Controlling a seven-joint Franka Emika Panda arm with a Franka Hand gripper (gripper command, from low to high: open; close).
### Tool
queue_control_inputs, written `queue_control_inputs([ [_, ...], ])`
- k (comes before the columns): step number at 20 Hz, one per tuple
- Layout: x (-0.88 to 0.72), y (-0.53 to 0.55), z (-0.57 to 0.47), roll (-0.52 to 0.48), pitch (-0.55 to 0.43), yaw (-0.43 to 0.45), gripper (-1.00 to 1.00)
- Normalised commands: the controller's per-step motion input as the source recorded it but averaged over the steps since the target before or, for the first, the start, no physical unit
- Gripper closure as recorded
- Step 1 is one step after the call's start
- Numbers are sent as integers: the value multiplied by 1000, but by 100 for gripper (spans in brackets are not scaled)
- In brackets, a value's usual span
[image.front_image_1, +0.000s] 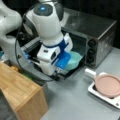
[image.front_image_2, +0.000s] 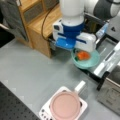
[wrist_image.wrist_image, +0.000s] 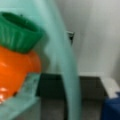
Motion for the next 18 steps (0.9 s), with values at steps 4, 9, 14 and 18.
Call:
queue_control_inputs([
  [4, 510, -326, 203, -99, 272, 165, 100],
  [9, 664, -352, 181, -123, 257, 162, 100],
  [14, 673, -215, 105, -97, 214, 146, 100],
  [18, 678, -237, 116, -121, 222, 170, 100],
])
